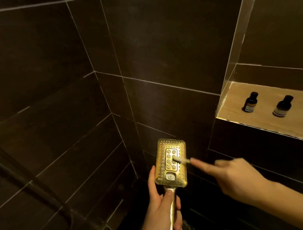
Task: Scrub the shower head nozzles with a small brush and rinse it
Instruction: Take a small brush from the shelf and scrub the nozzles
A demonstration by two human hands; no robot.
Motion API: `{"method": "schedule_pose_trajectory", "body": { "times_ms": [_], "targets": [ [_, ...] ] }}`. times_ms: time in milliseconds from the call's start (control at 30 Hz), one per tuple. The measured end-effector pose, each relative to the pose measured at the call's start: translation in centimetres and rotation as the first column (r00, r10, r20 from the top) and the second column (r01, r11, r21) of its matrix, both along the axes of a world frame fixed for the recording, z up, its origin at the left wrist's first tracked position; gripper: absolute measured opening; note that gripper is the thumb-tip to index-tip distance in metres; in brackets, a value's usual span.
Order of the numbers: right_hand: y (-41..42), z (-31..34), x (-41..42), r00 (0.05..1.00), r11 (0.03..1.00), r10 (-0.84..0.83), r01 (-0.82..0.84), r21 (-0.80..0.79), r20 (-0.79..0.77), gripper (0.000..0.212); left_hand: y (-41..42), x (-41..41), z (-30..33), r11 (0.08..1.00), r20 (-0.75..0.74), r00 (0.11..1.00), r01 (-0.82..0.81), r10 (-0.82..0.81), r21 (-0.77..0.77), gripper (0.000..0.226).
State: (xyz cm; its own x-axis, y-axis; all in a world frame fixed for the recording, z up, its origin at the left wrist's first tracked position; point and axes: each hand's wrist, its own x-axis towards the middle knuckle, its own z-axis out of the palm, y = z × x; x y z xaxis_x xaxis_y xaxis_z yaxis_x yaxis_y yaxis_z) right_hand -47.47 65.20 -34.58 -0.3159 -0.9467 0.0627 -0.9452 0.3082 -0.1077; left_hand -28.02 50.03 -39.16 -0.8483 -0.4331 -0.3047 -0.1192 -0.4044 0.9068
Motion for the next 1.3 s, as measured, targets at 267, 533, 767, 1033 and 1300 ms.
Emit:
{"method": "schedule_pose_trajectory", "body": {
  "times_ms": [267,533,767,1033,1300],
  "targets": [
    [-0.7,0.3,-0.7,0.994,0.987,-0.103,0.099,-0.125,-0.022,0.100,0.6,-0.5,0.9,0.972,0.060,0.994,-0.081,0.097,-0.222,0.070],
    [-4.8,0.2,5.6,0.902,0.894,-0.222,0.340,-0.291,0.371,0.085,4.8,-5.0,0.5,0.797,0.014,0.916,-0.341,0.401,-0.498,0.080],
    [-6.3,-0.2,5.8,0.845,0.784,-0.224,0.452,-0.426,0.485,0.077,5.1,-7.4,0.7,0.824,-0.114,0.890,-0.452,0.441,-0.341,0.079],
    [-6.4,0.0,5.6,0.848,0.807,-0.203,0.428,-0.407,0.490,0.071,5.5,-6.8,0.9,0.867,-0.111,0.916,-0.400,0.385,-0.297,0.081],
    [-6.7,-1.2,4.7,0.910,0.879,-0.253,0.359,-0.315,0.330,0.086,4.8,-6.5,0.8,0.788,-0.106,0.891,-0.442,0.442,-0.428,0.092]
  ]
}}
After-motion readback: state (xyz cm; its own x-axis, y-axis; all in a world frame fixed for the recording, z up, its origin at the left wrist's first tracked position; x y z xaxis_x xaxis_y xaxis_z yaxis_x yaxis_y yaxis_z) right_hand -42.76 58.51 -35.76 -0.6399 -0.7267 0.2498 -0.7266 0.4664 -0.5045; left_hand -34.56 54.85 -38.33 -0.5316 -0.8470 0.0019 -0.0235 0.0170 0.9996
